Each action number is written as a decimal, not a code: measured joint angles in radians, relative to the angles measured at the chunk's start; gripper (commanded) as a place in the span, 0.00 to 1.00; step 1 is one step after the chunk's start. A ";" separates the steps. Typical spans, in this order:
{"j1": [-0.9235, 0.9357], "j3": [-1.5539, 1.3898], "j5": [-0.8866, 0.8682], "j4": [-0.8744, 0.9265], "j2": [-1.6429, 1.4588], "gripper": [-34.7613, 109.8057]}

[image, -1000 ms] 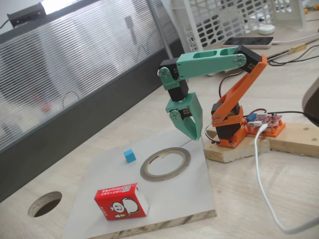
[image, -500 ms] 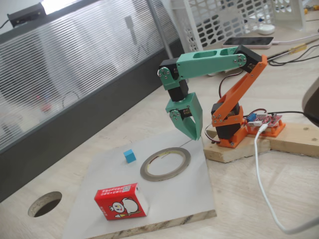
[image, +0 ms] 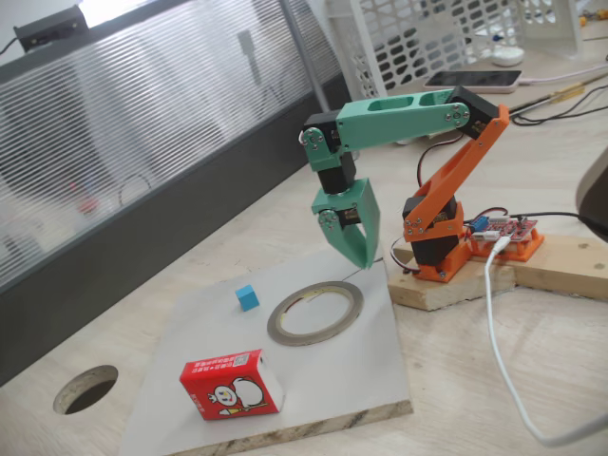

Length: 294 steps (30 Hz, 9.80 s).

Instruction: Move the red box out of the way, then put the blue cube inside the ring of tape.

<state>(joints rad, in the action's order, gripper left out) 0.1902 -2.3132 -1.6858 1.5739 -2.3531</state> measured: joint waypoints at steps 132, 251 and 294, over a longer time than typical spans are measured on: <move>-0.492 1.003 0.002 -0.529 1.035 0.26; 0.041 1.040 0.002 -0.160 1.086 0.62; 0.029 1.115 0.000 -0.186 1.261 0.70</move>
<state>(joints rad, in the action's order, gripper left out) 0.2194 -1.1980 -1.6858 1.3883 -1.0922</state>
